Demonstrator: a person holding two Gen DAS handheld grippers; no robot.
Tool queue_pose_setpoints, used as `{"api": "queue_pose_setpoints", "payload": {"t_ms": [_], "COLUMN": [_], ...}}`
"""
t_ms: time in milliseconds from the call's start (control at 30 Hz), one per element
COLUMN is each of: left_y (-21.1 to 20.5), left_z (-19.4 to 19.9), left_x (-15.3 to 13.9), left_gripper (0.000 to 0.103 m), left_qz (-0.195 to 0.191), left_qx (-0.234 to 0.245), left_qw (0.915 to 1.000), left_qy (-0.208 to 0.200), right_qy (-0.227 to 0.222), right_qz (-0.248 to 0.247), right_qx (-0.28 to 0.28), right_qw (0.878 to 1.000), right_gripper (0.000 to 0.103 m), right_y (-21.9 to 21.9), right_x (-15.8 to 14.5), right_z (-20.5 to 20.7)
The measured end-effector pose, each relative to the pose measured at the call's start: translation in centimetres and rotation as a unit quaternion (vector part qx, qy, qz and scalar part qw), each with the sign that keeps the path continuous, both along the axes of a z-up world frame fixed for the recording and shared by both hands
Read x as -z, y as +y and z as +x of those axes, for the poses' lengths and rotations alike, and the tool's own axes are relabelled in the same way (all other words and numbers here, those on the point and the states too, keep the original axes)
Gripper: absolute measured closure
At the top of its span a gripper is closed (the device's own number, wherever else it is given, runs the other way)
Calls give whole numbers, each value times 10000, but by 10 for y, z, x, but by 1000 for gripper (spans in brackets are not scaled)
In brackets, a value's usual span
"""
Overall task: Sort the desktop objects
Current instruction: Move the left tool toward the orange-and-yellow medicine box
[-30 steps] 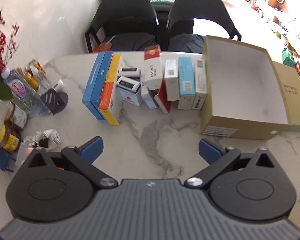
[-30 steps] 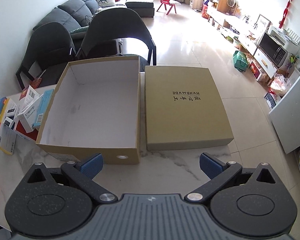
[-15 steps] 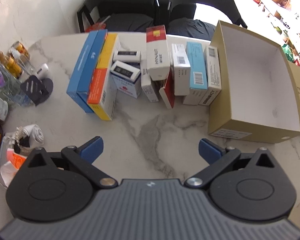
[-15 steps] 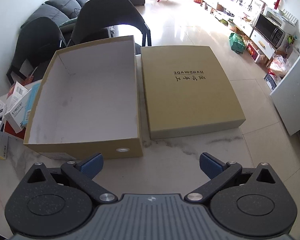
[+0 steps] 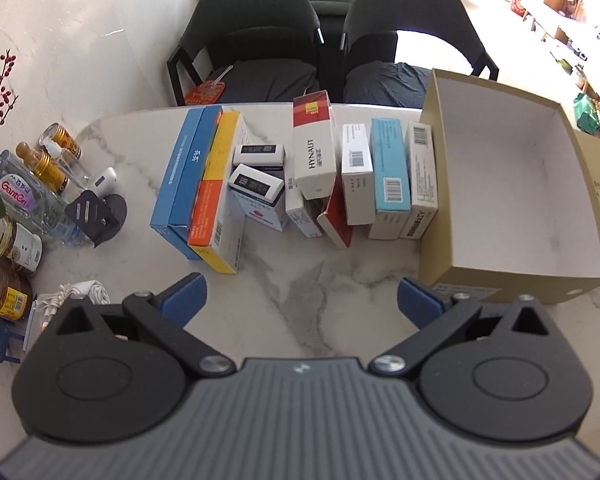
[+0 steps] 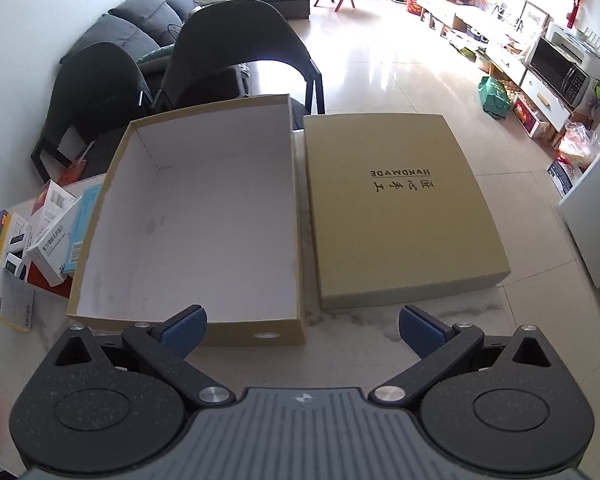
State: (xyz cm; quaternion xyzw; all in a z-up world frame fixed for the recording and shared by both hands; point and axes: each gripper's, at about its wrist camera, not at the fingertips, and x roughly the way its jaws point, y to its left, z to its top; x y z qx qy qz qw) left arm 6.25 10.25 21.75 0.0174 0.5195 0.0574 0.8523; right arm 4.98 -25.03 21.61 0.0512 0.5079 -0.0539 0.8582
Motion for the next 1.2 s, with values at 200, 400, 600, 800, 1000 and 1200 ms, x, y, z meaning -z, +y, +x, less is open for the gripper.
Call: {"api": "queue_pose_setpoints", "payload": {"t_ms": [200,400,600,800,1000,1200], "left_y": [9,10,3,4,27,59], "left_z": [3,6,9,13,28,44], "left_x": [7,9,11,16,46,71], "left_gripper": [0,0,0,0,0,0], "left_qz": [-87,-117,-122,-94,152,220], "left_qx": [-142,-84,52,119,-13,-255], "left_qw": [9998,9998,9998,9998,9998,9994], "left_qy": [92,124,149,138,157,118], "right_qy": [100,103,199,248,255,89], "right_qz": [-114,-99,-91,-64,-16,-55], "right_qx": [5,97,181,232,10,-356], "right_qw": [9999,9999,9996,9994,9997,9993], "right_gripper": [2,2,1,1,4,17], "right_y": [1,-1,-2,-2,9,23], "right_x": [5,3,6,9,12,8], "right_z": [4,6,5,5,5,1]}}
